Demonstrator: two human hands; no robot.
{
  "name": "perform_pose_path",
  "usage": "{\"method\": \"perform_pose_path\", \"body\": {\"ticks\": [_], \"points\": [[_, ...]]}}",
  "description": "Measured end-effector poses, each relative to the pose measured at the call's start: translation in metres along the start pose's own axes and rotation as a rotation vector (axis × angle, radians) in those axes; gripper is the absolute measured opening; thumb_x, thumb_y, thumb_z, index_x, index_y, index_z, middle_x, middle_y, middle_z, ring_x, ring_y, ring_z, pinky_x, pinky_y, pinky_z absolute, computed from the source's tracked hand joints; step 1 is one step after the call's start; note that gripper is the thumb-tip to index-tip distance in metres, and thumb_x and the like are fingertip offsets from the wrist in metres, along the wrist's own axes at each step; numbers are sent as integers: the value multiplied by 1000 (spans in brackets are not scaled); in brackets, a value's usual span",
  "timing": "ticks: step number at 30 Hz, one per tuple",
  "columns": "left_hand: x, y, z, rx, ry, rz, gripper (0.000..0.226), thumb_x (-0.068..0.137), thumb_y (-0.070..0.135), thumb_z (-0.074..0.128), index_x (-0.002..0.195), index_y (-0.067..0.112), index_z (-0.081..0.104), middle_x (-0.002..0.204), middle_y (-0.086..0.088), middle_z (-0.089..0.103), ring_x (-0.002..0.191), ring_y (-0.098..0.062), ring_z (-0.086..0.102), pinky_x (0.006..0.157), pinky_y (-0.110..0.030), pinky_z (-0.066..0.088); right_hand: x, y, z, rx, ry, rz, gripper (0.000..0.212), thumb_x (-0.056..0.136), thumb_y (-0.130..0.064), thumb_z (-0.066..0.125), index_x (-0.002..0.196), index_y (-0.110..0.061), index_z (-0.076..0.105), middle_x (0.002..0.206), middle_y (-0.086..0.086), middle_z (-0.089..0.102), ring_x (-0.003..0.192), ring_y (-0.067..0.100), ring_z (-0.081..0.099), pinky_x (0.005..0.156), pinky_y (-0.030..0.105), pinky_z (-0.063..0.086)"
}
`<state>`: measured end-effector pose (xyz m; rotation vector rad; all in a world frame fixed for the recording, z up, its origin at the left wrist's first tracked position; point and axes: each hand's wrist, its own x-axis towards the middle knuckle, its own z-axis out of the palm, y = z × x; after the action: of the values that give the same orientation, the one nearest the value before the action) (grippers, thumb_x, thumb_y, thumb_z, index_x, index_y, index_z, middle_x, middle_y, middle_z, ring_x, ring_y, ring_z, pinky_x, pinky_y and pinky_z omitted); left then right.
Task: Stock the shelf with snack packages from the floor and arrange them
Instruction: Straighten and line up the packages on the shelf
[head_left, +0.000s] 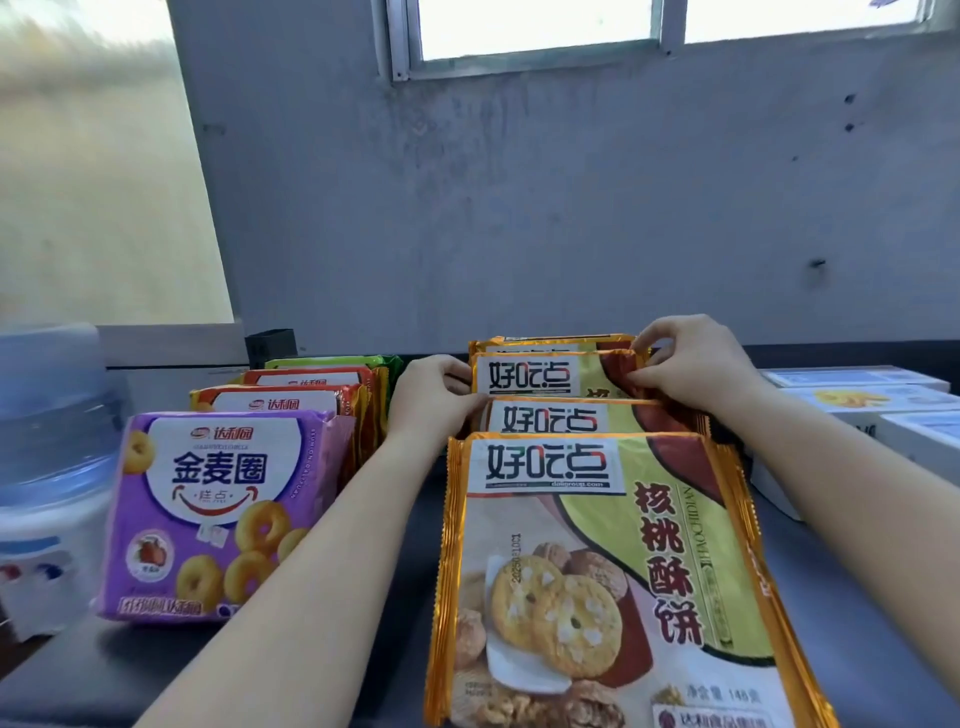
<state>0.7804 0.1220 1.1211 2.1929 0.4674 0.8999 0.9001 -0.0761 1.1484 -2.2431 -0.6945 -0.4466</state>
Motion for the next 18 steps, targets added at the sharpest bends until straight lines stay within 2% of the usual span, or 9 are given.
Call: {"method": "perform_pose_path", "body": {"ticks": [2, 4, 6, 8, 11, 13, 15, 16, 18], "points": [[-1, 0, 2, -105, 20, -8, 25, 75, 12, 73, 97, 11, 62, 97, -10, 72, 83, -20, 66, 79, -41, 57, -1, 3, -2, 22, 35, -24, 20, 74, -14, 73, 88, -22, 62, 86, 9, 70, 83, 23, 62, 56, 22, 38], [-1, 0, 3, -110, 24, -1, 25, 76, 11, 72, 98, 11, 61, 98, -11, 72, 83, -19, 66, 78, -43, 57, -2, 5, -2, 20, 17, -43, 20, 76, -17, 72, 91, -22, 60, 84, 8, 70, 82, 22, 63, 54, 17, 36], [-1, 1, 3, -65, 17, 19, 28, 77, 15, 71, 102, 10, 60, 99, -7, 70, 83, -16, 64, 77, -40, 57, -4, 4, -3, -5, -5, -58, 22, 78, -22, 70, 99, -19, 61, 87, 8, 71, 84, 21, 62, 58, 22, 40], [-4, 1, 0, 16, 21, 52, 32, 78, 23, 71, 105, 12, 58, 95, 0, 65, 85, -13, 60, 73, -33, 55, -9, 2, -11, -43, -3, -59, 32, 80, -29, 68, 108, -17, 58, 89, 6, 69, 86, 19, 58, 68, 28, 42], [-10, 4, -10, 157, 22, 73, 24, 81, 36, 65, 94, 17, 57, 88, 4, 62, 82, -12, 59, 60, -21, 47, -22, 2, -25, -161, -14, -10, 40, 77, -40, 68, 104, -14, 56, 91, 2, 64, 89, 19, 55, 72, 31, 44], [-13, 7, -15, 151, -71, -5, 21, 83, 40, 61, 80, 20, 58, 83, 0, 65, 75, -13, 62, 54, -22, 50, -33, 1, -31, -243, -164, 100, 43, 75, -47, 68, 97, -11, 59, 89, 3, 64, 81, 20, 59, 67, 33, 52], [-17, 11, -16, 111, -245, -134, 26, 85, 40, 59, 79, 15, 64, 73, 0, 66, 63, -9, 61, 39, -16, 46, -42, -1, -31, -230, -366, 235, 42, 76, -48, 67, 95, -12, 59, 82, 5, 62, 71, 18, 61, 53, 30, 54], [-20, 13, -15, 87, -313, -181, 29, 84, 39, 61, 82, 12, 67, 68, 1, 66, 57, -7, 59, 34, -13, 42, -45, -1, -29, -186, -413, 273, 40, 77, -47, 66, 97, -13, 58, 79, 4, 61, 67, 16, 59, 46, 26, 50], [-23, 14, -14, 12, -369, -229, 26, 81, 35, 66, 85, 10, 70, 63, 3, 68, 54, -5, 62, 39, -15, 44, -47, -1, -25, -75, -399, 281, 37, 78, -39, 69, 100, -13, 57, 78, 4, 60, 65, 13, 57, 44, 23, 44]]}}
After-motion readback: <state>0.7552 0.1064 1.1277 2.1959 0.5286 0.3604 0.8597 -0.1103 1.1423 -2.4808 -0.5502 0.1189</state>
